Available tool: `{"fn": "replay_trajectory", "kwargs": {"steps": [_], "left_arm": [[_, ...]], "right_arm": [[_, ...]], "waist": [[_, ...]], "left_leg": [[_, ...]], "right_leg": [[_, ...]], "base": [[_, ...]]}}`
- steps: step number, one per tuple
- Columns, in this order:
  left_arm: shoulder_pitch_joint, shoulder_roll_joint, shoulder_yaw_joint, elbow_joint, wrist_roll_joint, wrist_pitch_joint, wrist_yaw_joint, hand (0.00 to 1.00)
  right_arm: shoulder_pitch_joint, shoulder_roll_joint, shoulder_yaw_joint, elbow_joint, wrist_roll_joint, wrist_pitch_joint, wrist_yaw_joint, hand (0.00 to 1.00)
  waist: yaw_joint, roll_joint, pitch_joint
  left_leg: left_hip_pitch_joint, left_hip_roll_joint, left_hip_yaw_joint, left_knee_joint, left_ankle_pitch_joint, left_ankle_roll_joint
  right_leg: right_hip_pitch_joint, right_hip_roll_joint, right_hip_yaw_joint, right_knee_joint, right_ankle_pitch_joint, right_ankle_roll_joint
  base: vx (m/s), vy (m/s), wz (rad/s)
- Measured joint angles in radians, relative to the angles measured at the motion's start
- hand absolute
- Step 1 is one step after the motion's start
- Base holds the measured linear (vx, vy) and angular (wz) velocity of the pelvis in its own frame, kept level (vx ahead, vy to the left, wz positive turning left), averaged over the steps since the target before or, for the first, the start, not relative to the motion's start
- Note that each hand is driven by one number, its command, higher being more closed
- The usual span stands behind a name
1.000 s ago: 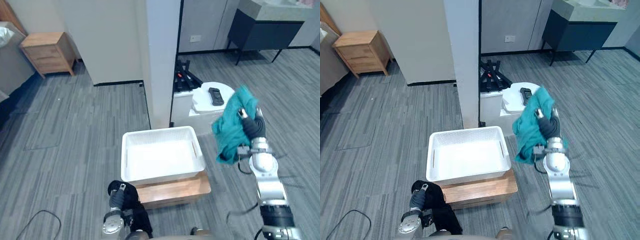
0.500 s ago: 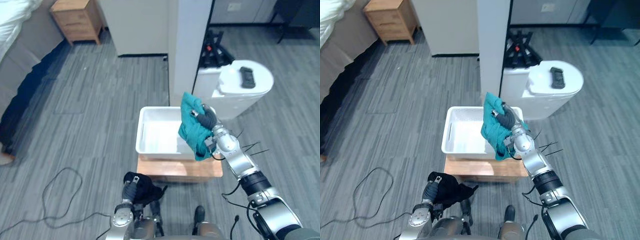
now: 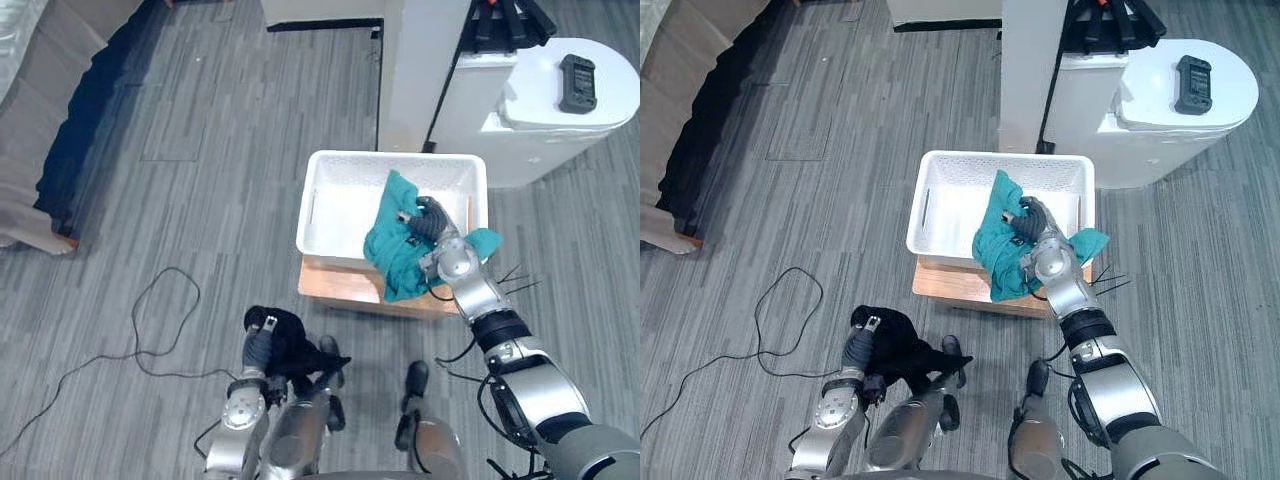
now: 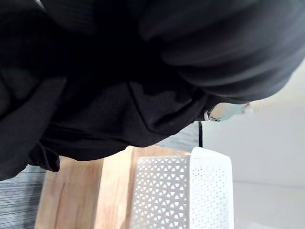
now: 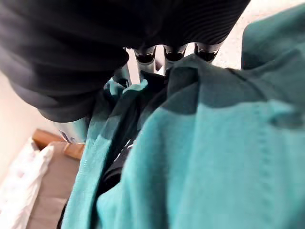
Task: Tidy the bed and pick cloth on bed and put in laundry
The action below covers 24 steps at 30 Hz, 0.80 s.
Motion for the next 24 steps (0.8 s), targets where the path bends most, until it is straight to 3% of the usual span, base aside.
{"fn": "replay_trajectory", "kwargs": {"steps": [5,8,9,12,16,19,24], "left_arm": [[-0.014,0.004,-0.017,-0.083,0.0,-0.006,-0.001,1.0],[-0.014,0.022,-0.017,-0.181,0.001,-0.017,-0.004,1.0],[-0.013,0.038,-0.004,-0.234,0.001,-0.02,-0.004,1.0],[-0.011,0.042,0.018,-0.314,0.0,-0.02,-0.003,1.0],[-0.042,0.07,0.08,-0.478,0.0,-0.022,0.003,1.0],[-0.153,0.1,0.133,-0.498,-0.019,-0.029,0.037,1.0],[-0.441,0.183,0.214,-0.457,-0.015,-0.062,0.16,1.0]], "right_arm": [[0.003,-0.005,-0.048,-0.04,-0.084,0.007,-0.032,0.0],[0.091,-0.004,-0.071,-0.21,-0.155,0.005,-0.063,0.0],[0.173,0.003,-0.097,-0.292,-0.209,0.006,-0.074,0.0],[0.297,0.019,-0.158,-0.377,-0.266,0.016,-0.084,0.0],[0.503,0.087,-0.246,-0.484,-0.3,0.053,-0.096,0.0],[0.583,0.103,-0.26,-0.486,-0.313,0.063,-0.108,0.0],[0.697,0.141,-0.278,-0.48,-0.31,0.072,-0.107,0.0]], "waist": [[-0.008,-0.001,0.0],[-0.035,-0.004,-0.002],[-0.058,-0.01,-0.005],[-0.073,-0.022,-0.012],[-0.118,-0.062,-0.062],[-0.139,-0.073,-0.106],[-0.151,-0.07,-0.144]], "left_leg": [[0.047,-0.001,0.006,-0.001,0.001,0.002],[0.068,0.005,0.011,-0.001,-0.005,0.008],[0.085,0.005,0.023,-0.001,-0.007,0.012],[0.106,0.006,0.038,-0.002,-0.014,0.02],[0.127,0.006,0.061,-0.002,-0.022,0.021],[0.14,0.006,0.073,-0.002,-0.026,0.02],[0.16,0.009,0.092,-0.002,-0.026,0.019]], "right_leg": [[0.048,0.0,0.001,-0.006,0.001,0.003],[0.067,0.005,0.006,-0.007,-0.003,0.003],[0.08,0.005,0.01,-0.007,-0.012,0.007],[0.094,0.004,0.024,-0.007,-0.021,0.013],[0.101,0.004,0.043,-0.01,-0.024,0.016],[0.105,0.008,0.059,-0.01,-0.023,0.017],[0.119,0.011,0.07,-0.01,-0.023,0.017]], "base": [[0.05,-0.004,0.0],[0.02,-0.018,-0.06],[0.01,-0.017,-0.12],[0.01,-0.015,-0.16],[0.02,-0.016,-0.2],[0.01,-0.017,-0.16],[-0.02,-0.002,-0.07]]}}
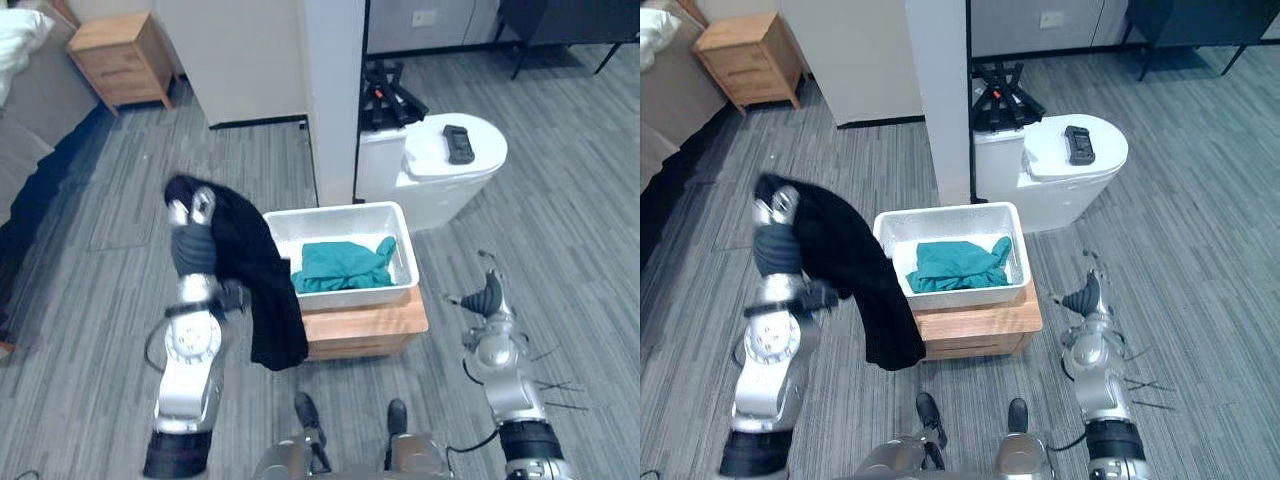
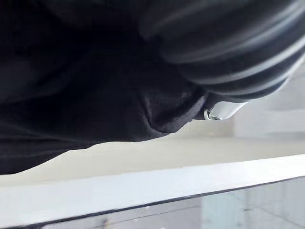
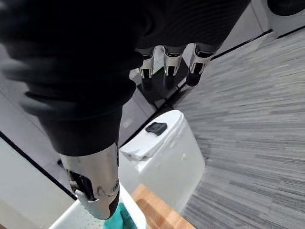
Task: Tidy the bed and pick cloth on bed and put in laundry
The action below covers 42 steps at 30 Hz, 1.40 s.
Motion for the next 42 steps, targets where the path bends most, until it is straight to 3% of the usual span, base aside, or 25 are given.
{"fn": "replay_trajectory", "kwargs": {"steps": [4,8,10,12,15,16,17,18,19,21,23,26,29,30,35,39,42], "left_arm": [[-0.318,0.161,0.016,0.254,0.031,-0.007,0.106,1.0],[-0.529,0.275,0.001,0.443,0.037,0.012,0.148,1.0],[-0.593,0.309,-0.038,0.495,0.043,0.022,0.147,1.0],[-0.62,0.309,-0.064,0.524,0.054,0.026,0.147,1.0],[-0.633,0.302,-0.122,0.592,0.104,0.037,0.148,1.0],[-0.651,0.293,-0.15,0.641,0.121,0.044,0.146,1.0],[-0.656,0.282,-0.164,0.674,0.137,0.053,0.145,1.0],[-0.655,0.273,-0.172,0.693,0.142,0.057,0.146,1.0],[-0.653,0.256,-0.185,0.727,0.153,0.065,0.146,1.0],[-0.651,0.24,-0.191,0.759,0.179,0.086,0.139,1.0],[-0.635,0.217,-0.2,0.758,0.212,0.088,0.138,1.0],[-0.527,0.187,-0.202,0.763,0.248,0.105,0.133,1.0],[-0.499,0.135,-0.228,0.845,0.291,0.126,0.116,1.0],[-0.487,0.118,-0.23,0.863,0.312,0.127,0.115,0.0],[-0.465,0.077,-0.225,0.914,0.349,0.149,0.099,0.0],[-0.439,0.069,-0.208,0.921,0.343,0.164,0.101,0.0],[-0.405,0.052,-0.159,0.918,0.327,0.163,0.124,0.0]], "right_arm": [[0.08,0.021,0.027,0.057,0.011,0.0,0.002,0.0],[0.145,0.027,0.085,0.058,0.021,-0.001,0.007,0.0],[0.181,0.028,0.119,0.063,0.021,-0.003,0.01,0.0],[0.198,0.031,0.136,0.078,0.021,-0.006,0.011,0.0],[0.219,0.041,0.163,0.078,0.033,-0.014,0.023,0.0],[0.221,0.052,0.174,0.079,0.042,-0.022,0.024,0.0],[0.222,0.065,0.18,0.083,0.043,-0.028,0.022,0.0],[0.218,0.073,0.18,0.086,0.046,-0.029,0.02,0.0],[0.213,0.071,0.183,0.086,0.055,-0.029,0.017,0.0],[0.182,0.076,0.189,0.084,0.067,-0.03,-0.005,0.0],[0.185,0.097,0.202,0.082,0.077,-0.03,-0.016,0.0],[0.176,0.096,0.209,0.076,0.099,-0.03,-0.024,0.0],[0.188,0.097,0.225,0.075,0.111,-0.029,-0.048,0.0],[0.189,0.1,0.225,0.075,0.117,-0.029,-0.052,0.0],[0.209,0.12,0.224,0.076,0.123,-0.029,-0.068,0.0],[0.213,0.124,0.219,0.079,0.153,-0.029,-0.068,0.0],[0.213,0.124,0.209,0.097,0.18,-0.031,-0.068,0.0]], "waist": [[-0.017,-0.004,-0.033],[-0.048,-0.004,-0.033],[-0.071,-0.012,-0.038],[-0.073,-0.026,-0.046],[-0.085,-0.029,-0.039],[-0.104,-0.039,-0.029],[-0.123,-0.071,-0.009],[-0.124,-0.083,0.0],[-0.113,-0.08,0.008],[-0.126,-0.065,0.064],[-0.12,-0.09,0.11],[-0.117,-0.076,0.166],[-0.114,-0.081,0.188],[-0.113,-0.081,0.195],[-0.065,-0.081,0.211],[-0.064,-0.082,0.211],[-0.039,-0.082,0.213]], "left_leg": [[0.013,0.006,0.029,-0.001,-0.001,0.001],[0.009,0.013,0.064,-0.001,-0.004,0.004],[0.003,0.013,0.095,-0.001,-0.028,-0.029],[-0.01,0.011,0.144,-0.001,-0.04,-0.057],[-0.06,0.026,0.174,-0.001,-0.039,-0.054],[-0.082,0.028,0.176,-0.001,-0.04,-0.055],[-0.101,0.018,0.196,0.013,-0.029,-0.052],[-0.117,0.018,0.2,0.059,-0.028,-0.048],[-0.129,0.034,0.197,0.1,-0.046,-0.056],[-0.129,0.029,0.228,-0.001,-0.048,-0.043],[-0.149,0.027,0.252,-0.001,-0.046,-0.046],[-0.176,0.035,0.274,-0.001,-0.036,-0.062],[-0.202,0.041,0.291,-0.001,-0.036,-0.061],[-0.21,0.041,0.296,-0.001,-0.036,-0.061],[-0.219,0.043,0.299,-0.001,-0.036,-0.061],[-0.202,0.044,0.299,-0.001,-0.012,-0.04],[-0.152,0.045,0.298,-0.001,-0.004,-0.031]], "right_leg": [[0.0,0.002,0.038,-0.009,0.003,-0.004],[-0.006,0.005,0.066,-0.033,0.006,-0.009],[-0.026,0.003,0.082,-0.034,0.007,-0.012],[-0.055,-0.012,0.106,-0.041,0.016,-0.025],[-0.103,0.006,0.127,-0.041,0.02,-0.029],[-0.143,0.009,0.124,-0.012,0.018,-0.028],[-0.179,-0.018,0.125,-0.01,0.021,-0.025],[-0.187,-0.024,0.131,-0.012,0.022,-0.025],[-0.201,-0.015,0.146,-0.025,0.021,-0.023],[-0.233,0.007,0.159,-0.018,0.039,-0.04],[-0.238,0.002,0.162,-0.01,0.048,-0.029],[-0.27,0.005,0.167,-0.014,0.047,-0.028],[-0.296,0.007,0.164,-0.018,0.048,-0.027],[-0.304,0.005,0.162,-0.018,0.05,-0.024],[-0.308,0.003,0.148,-0.016,0.051,-0.023],[-0.275,-0.004,0.12,-0.011,0.084,-0.013],[-0.221,-0.004,0.112,-0.01,0.076,-0.009]], "base": [[-0.03,0.004,-0.2],[-0.04,0.011,-0.28],[-0.04,0.019,-0.23],[-0.04,0.02,-0.29],[-0.06,-0.012,-0.23],[-0.09,0.0,0.3],[-0.1,0.034,0.28],[-0.05,0.023,-0.06],[-0.02,-0.008,-0.31],[0.0,-0.013,-0.14],[0.0,0.031,-0.03],[-0.06,-0.009,-0.14],[-0.04,0.005,-0.03],[-0.02,0.022,0.07],[0.01,0.021,0.07],[0.07,0.026,0.29],[0.12,0.017,0.04]]}}
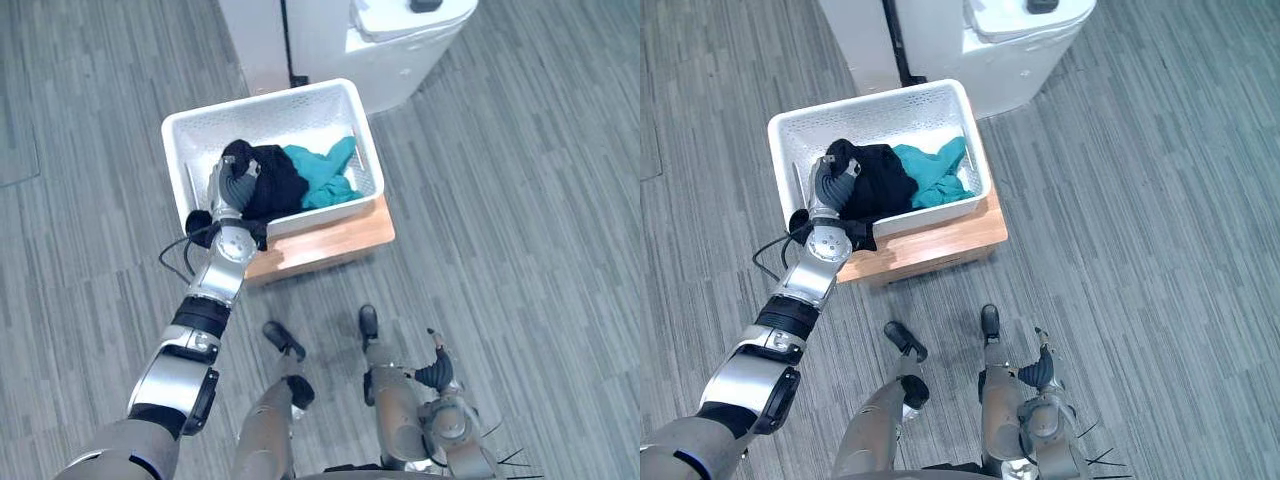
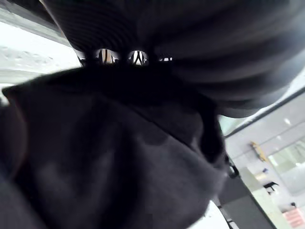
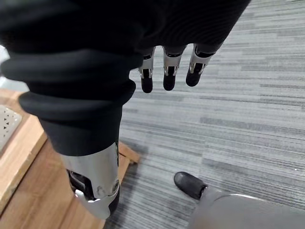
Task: Tidy the bed and pick cloth on bed and put in laundry
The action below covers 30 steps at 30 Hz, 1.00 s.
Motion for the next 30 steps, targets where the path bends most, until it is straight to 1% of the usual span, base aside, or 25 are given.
{"fn": "replay_trajectory", "kwargs": {"steps": [4,8,10,11,12,14,15,16,18,19,20,22,23,24,25,26,27,28,29,30], "left_arm": [[0.106,0.0,0.101,-0.082,-0.022,-0.002,0.022,0.0],[0.205,0.013,0.167,-0.144,-0.041,-0.013,0.022,0.0],[0.296,0.009,0.214,-0.21,-0.06,-0.023,0.022,0.0],[0.322,0.004,0.225,-0.229,-0.061,-0.024,0.022,0.0],[0.391,-0.011,0.244,-0.262,-0.061,-0.032,0.023,0.0],[0.434,-0.025,0.261,-0.271,-0.061,-0.044,0.024,0.0],[0.476,-0.037,0.271,-0.277,-0.061,-0.046,0.025,0.0],[0.516,-0.055,0.29,-0.28,-0.061,-0.05,0.029,0.0],[0.562,-0.076,0.324,-0.28,-0.061,-0.055,0.048,0.0],[0.61,-0.104,0.366,-0.281,-0.064,-0.06,0.076,0.0],[0.632,-0.118,0.383,-0.285,-0.078,-0.063,0.092,0.0],[0.741,-0.186,0.454,-0.302,-0.136,-0.068,0.139,0.0],[0.772,-0.202,0.464,-0.301,-0.144,-0.068,0.146,0.0],[0.817,-0.227,0.48,-0.301,-0.167,-0.068,0.149,0.0],[0.882,-0.273,0.498,-0.291,-0.221,-0.069,0.142,0.0],[0.909,-0.294,0.501,-0.276,-0.245,-0.07,0.132,0.0],[0.923,-0.304,0.5,-0.261,-0.268,-0.07,0.119,0.0],[0.941,-0.332,0.499,-0.208,-0.298,-0.071,0.096,0.0],[0.957,-0.365,0.5,-0.128,-0.31,-0.069,0.061,0.0],[0.965,-0.368,0.486,-0.076,-0.316,-0.064,0.041,0.0]], "right_arm": [[0.002,0.012,-0.025,0.046,0.007,-0.003,0.007,0.0],[0.001,0.011,-0.051,0.078,0.007,-0.02,0.017,0.0],[0.002,0.01,-0.073,0.109,0.007,-0.02,0.03,0.0],[0.002,0.009,-0.08,0.121,0.007,-0.02,0.03,0.0],[0.005,0.008,-0.105,0.159,0.006,-0.017,0.033,0.0],[0.01,0.008,-0.115,0.189,0.006,-0.016,0.038,0.0],[0.019,0.01,-0.125,0.216,0.006,-0.012,0.046,0.0],[0.031,0.01,-0.13,0.238,0.006,-0.009,0.052,0.0],[0.032,0.012,-0.143,0.264,0.006,-0.009,0.053,0.0],[0.034,0.013,-0.145,0.275,0.007,-0.003,0.053,0.0],[0.035,0.013,-0.151,0.277,0.007,0.0,0.052,0.0],[0.041,0.02,-0.166,0.295,0.007,0.004,0.052,0.0],[0.044,0.021,-0.167,0.298,0.007,0.005,0.051,0.0],[0.047,0.021,-0.17,0.303,0.007,0.005,0.052,0.0],[0.048,0.024,-0.17,0.306,0.007,0.008,0.054,0.0],[0.047,0.032,-0.172,0.306,0.007,0.009,0.054,0.0],[0.047,0.036,-0.172,0.307,0.009,0.01,0.056,0.0],[0.048,0.045,-0.177,0.305,0.016,0.01,0.063,0.0],[0.05,0.049,-0.192,0.306,0.018,0.01,0.076,0.0],[0.054,0.049,-0.201,0.306,0.021,0.01,0.08,0.0]], "waist": [[0.001,0.0,0.0],[0.006,0.0,-0.005],[0.024,0.0,-0.025],[0.024,0.001,-0.038],[0.025,0.008,-0.069],[0.027,0.008,-0.088],[0.027,0.008,-0.114],[0.03,0.01,-0.145],[0.034,0.012,-0.172],[0.045,0.016,-0.193],[0.048,0.017,-0.198],[0.064,0.017,-0.217],[0.07,0.017,-0.223],[0.083,0.015,-0.229],[0.09,0.01,-0.24],[0.091,0.005,-0.246],[0.092,-0.002,-0.248],[0.108,-0.01,-0.253],[0.125,-0.003,-0.26],[0.131,0.0,-0.265]], "left_leg": [[0.066,0.003,-0.03,0.0,0.0,0.0],[0.109,0.014,-0.06,0.0,-0.001,-0.001],[0.131,0.022,-0.067,-0.001,-0.011,-0.013],[0.131,0.023,-0.072,0.0,-0.013,-0.016],[0.15,0.026,-0.091,0.0,-0.013,-0.016],[0.171,0.025,-0.102,-0.001,-0.013,-0.016],[0.187,0.024,-0.113,-0.001,-0.014,-0.016],[0.195,0.024,-0.113,-0.001,-0.016,-0.017],[0.206,0.024,-0.112,-0.001,-0.017,-0.016],[0.213,0.026,-0.106,-0.001,-0.02,-0.013],[0.218,0.03,-0.103,-0.001,-0.021,-0.015],[0.246,0.035,-0.06,0.0,-0.033,-0.022],[0.252,0.036,-0.051,0.0,-0.035,-0.023],[0.265,0.039,-0.036,0.001,-0.039,-0.026],[0.276,0.042,-0.028,0.009,-0.044,-0.028],[0.27,0.046,-0.039,0.028,-0.054,-0.031],[0.256,0.052,-0.063,0.064,-0.076,-0.041],[0.226,0.048,-0.155,0.135,-0.124,-0.069],[0.22,0.03,-0.242,0.152,-0.144,-0.063],[0.227,0.023,-0.258,0.143,-0.145,-0.062]], "right_leg": [[0.075,0.004,-0.023,0.014,-0.039,-0.002],[0.134,0.016,-0.049,0.016,-0.059,-0.01],[0.156,0.025,-0.049,0.016,-0.069,-0.016],[0.159,0.025,-0.051,0.016,-0.074,-0.016],[0.184,0.029,-0.072,0.026,-0.091,-0.019],[0.205,0.03,-0.079,0.043,-0.112,-0.022],[0.223,0.03,-0.091,0.055,-0.136,-0.031],[0.232,0.03,-0.098,0.064,-0.152,-0.029],[0.24,0.03,-0.097,0.067,-0.165,-0.024],[0.243,0.03,-0.091,0.065,-0.165,-0.024],[0.246,0.031,-0.083,0.064,-0.165,-0.024],[0.256,0.041,-0.039,0.054,-0.165,-0.024],[0.257,0.045,-0.03,0.051,-0.164,-0.025],[0.256,0.049,-0.007,0.049,-0.164,-0.026],[0.257,0.055,0.018,0.05,-0.164,-0.026],[0.257,0.054,0.026,0.051,-0.162,-0.028],[0.257,0.052,0.033,0.052,-0.159,-0.033],[0.256,0.049,0.043,0.057,-0.158,-0.034],[0.256,0.052,0.058,0.066,-0.159,-0.033],[0.258,0.052,0.063,0.067,-0.16,-0.032]], "base": [[0.11,-0.01,0.13],[0.07,-0.04,0.19],[0.03,-0.041,0.0],[0.02,-0.041,0.22],[0.02,-0.03,0.29],[0.01,-0.015,0.27],[0.01,-0.005,0.29],[0.02,-0.004,0.27],[0.01,0.0,0.07],[0.01,0.004,-0.1],[0.01,0.008,-0.27],[0.0,0.011,-0.46],[0.01,0.002,-0.53],[0.01,-0.002,-0.51],[0.01,-0.001,-0.37],[0.01,0.004,-0.14],[0.01,-0.006,-0.06],[0.0,0.003,-0.31],[0.0,0.008,-0.39],[0.01,0.023,-0.29]]}}
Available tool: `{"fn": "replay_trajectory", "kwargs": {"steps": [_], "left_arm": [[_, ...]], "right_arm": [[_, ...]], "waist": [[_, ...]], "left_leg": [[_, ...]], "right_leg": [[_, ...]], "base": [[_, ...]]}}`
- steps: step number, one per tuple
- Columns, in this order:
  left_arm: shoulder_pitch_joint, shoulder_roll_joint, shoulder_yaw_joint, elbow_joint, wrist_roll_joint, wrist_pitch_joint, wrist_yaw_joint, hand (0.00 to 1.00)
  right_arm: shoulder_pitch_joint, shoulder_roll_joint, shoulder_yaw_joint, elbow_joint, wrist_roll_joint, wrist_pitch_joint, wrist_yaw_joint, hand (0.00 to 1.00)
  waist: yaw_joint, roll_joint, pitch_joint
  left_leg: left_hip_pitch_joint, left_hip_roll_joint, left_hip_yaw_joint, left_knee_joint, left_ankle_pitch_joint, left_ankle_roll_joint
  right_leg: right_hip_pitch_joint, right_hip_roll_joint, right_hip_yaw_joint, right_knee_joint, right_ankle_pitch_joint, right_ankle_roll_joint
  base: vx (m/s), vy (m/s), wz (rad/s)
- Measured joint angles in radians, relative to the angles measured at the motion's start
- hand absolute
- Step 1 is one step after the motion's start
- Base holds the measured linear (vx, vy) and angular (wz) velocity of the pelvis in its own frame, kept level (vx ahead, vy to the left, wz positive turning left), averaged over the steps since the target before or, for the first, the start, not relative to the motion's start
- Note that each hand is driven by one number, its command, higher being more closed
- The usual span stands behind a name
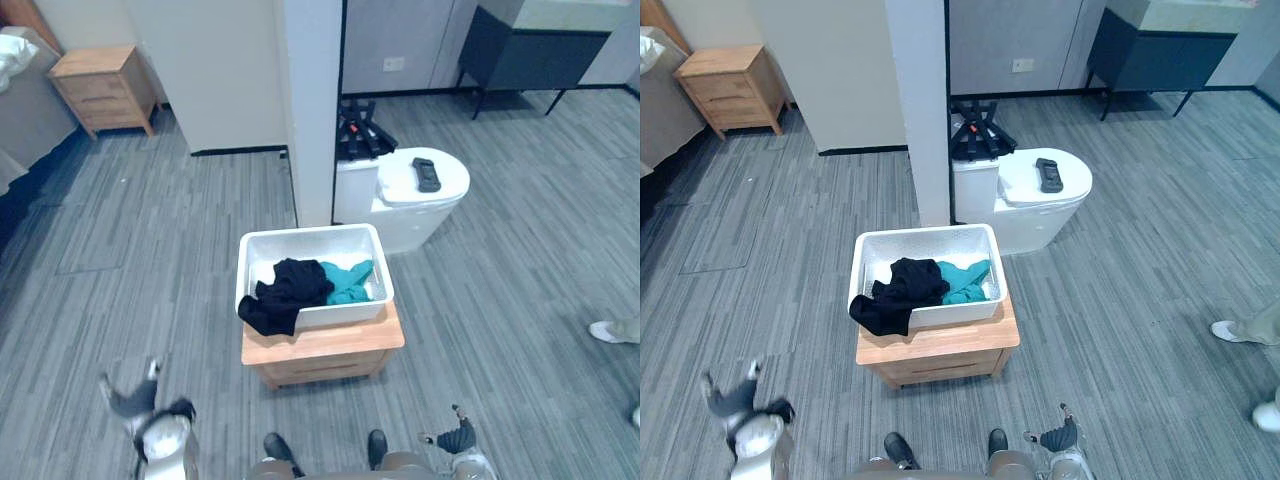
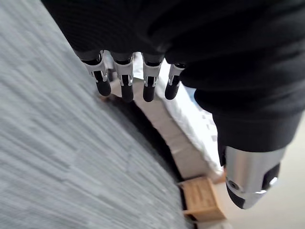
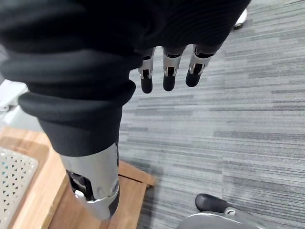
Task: Tidy the bed and pick cloth on bed and put in laundry
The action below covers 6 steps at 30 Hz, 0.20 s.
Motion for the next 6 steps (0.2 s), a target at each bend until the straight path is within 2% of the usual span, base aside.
{"fn": "replay_trajectory", "kwargs": {"steps": [4,6], "left_arm": [[0.042,-0.006,-0.004,0.194,-0.016,0.018,-0.123,0.0],[0.04,-0.006,0.016,0.251,-0.015,0.019,-0.158,0.0]], "right_arm": [[0.005,0.011,-0.003,-0.002,0.027,-0.005,0.038,0.0],[0.005,0.012,-0.004,-0.001,0.028,-0.009,0.043,0.0]], "waist": [[0.006,0.0,-0.035],[0.006,0.007,-0.045]], "left_leg": [[0.095,-0.037,0.025,-0.143,0.009,-0.012],[0.104,-0.039,0.025,-0.143,0.01,-0.012]], "right_leg": [[0.023,-0.007,-0.005,-0.001,-0.014,0.002],[0.034,-0.012,-0.02,-0.002,-0.018,0.006]], "base": [[0.04,0.031,-0.13],[0.05,0.03,0.03]]}}
